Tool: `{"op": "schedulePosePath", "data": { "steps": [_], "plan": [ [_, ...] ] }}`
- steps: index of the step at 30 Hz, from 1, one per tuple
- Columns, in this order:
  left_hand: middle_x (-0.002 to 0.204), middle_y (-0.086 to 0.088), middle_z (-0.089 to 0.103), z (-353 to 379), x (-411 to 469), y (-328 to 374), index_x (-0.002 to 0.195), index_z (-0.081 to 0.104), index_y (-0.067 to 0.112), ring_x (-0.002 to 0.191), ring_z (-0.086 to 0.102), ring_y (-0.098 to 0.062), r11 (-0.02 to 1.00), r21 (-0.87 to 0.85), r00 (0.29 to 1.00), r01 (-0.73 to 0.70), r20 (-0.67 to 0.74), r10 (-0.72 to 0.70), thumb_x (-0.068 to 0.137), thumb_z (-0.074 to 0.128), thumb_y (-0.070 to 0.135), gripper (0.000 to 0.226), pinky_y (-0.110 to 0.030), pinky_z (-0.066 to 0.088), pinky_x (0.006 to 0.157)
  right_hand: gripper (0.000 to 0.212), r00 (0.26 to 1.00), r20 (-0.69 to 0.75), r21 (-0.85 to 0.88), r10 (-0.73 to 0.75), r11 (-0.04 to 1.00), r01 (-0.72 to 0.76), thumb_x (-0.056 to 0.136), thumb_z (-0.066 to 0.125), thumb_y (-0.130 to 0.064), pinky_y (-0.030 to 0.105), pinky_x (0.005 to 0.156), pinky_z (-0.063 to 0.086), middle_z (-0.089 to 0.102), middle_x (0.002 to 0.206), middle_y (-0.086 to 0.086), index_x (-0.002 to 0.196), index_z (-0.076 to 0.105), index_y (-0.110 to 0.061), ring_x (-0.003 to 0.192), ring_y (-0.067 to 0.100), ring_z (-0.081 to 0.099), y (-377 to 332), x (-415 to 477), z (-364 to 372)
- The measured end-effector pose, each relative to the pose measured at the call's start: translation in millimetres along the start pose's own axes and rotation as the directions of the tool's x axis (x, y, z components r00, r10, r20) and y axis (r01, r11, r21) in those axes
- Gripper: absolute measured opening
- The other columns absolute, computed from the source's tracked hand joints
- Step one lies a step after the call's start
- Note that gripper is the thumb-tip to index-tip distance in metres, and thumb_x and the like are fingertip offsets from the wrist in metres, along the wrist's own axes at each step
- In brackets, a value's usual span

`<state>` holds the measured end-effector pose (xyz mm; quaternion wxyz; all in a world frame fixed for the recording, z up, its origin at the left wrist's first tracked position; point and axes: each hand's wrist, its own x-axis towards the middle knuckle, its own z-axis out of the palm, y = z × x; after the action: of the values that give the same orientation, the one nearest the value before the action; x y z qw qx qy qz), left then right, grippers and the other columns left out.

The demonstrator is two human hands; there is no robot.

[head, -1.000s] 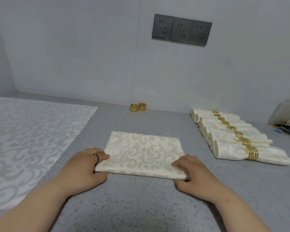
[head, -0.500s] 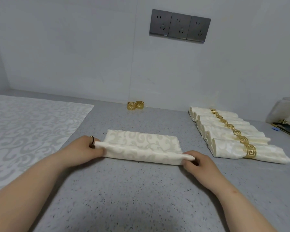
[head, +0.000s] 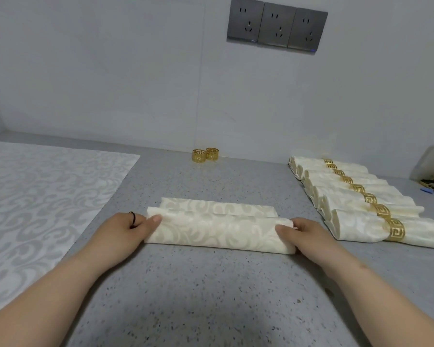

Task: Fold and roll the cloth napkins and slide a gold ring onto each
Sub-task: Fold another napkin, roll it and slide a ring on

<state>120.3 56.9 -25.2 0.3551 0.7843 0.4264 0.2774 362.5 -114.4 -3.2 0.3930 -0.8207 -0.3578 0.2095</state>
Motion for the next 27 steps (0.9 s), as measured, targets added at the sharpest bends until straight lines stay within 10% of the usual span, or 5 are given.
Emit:
{"op": "schedulePosePath", "data": {
  "steps": [13, 17, 21, 26, 27],
  "plan": [
    [0.038, 0.009, 0.024, 3.9, 5.7, -5.7, 0.043, 0.024, 0.02, 0.047, 0.027, -0.018, 0.988, 0.132, 0.995, 0.077, -0.07, -0.068, 0.084, 0.058, 0.039, 0.056, -0.028, 0.021, 0.051, 0.029, 0.984, -0.133, -0.311, -0.117, 0.948, 0.071, 0.087, 0.054, -0.028, 0.026, 0.053, 0.027, 0.042, 0.062, -0.004, 0.066, 0.037, -0.018, 0.057, 0.011, 0.037, 12.1, 6.0, 17.6],
    [0.075, 0.007, 0.05, 2.5, 2.0, -0.7, 0.077, 0.049, 0.02, 0.069, 0.046, -0.013, 0.983, 0.18, 0.982, -0.042, -0.175, 0.074, 0.08, 0.068, 0.025, 0.02, -0.023, 0.032, 0.058, 0.024, 0.963, -0.166, -0.361, -0.211, 0.922, 0.14, 0.083, 0.061, -0.025, 0.023, 0.058, 0.032, 0.046, 0.079, -0.006, 0.077, 0.037, -0.026, 0.071, 0.01, 0.042, 12.3, 4.6, 18.0],
    [0.088, 0.019, 0.048, 3.3, 1.1, -0.3, 0.074, 0.046, 0.04, 0.093, 0.043, -0.009, 0.909, 0.263, 0.936, -0.323, -0.056, 0.348, 0.084, 0.059, 0.006, 0.038, -0.015, 0.029, 0.072, 0.018, 0.89, -0.077, -0.452, -0.449, 0.811, 0.371, 0.081, 0.063, -0.01, 0.014, 0.081, 0.02, 0.042, 0.098, -0.012, 0.095, 0.056, -0.02, 0.099, 0.005, 0.03, 14.9, 6.3, 14.9],
    [0.097, 0.039, 0.035, 2.3, 0.7, -5.4, 0.079, 0.039, 0.052, 0.106, 0.039, 0.001, 0.858, 0.315, 0.914, -0.405, 0.175, 0.367, 0.076, 0.041, 0.058, 0.006, -0.003, 0.03, 0.079, 0.014, 0.869, 0.158, -0.302, -0.469, 0.815, 0.494, 0.087, 0.059, -0.021, -0.002, 0.083, 0.026, 0.046, 0.097, -0.033, 0.099, 0.059, -0.03, 0.099, -0.01, 0.041, 12.9, 1.5, 10.1],
    [0.102, 0.041, 0.031, 1.6, 0.3, -6.4, 0.083, 0.037, 0.055, 0.109, 0.035, 0.005, 0.864, 0.301, 0.912, -0.403, 0.208, 0.353, 0.061, 0.042, 0.075, 0.03, 0.0, 0.027, 0.08, 0.021, 0.875, 0.188, -0.29, -0.447, 0.825, 0.484, 0.085, 0.061, -0.028, -0.004, 0.083, 0.026, 0.041, 0.102, -0.035, 0.106, 0.056, -0.031, 0.102, -0.009, 0.039, 13.2, 1.0, 8.3]
  ]
}}
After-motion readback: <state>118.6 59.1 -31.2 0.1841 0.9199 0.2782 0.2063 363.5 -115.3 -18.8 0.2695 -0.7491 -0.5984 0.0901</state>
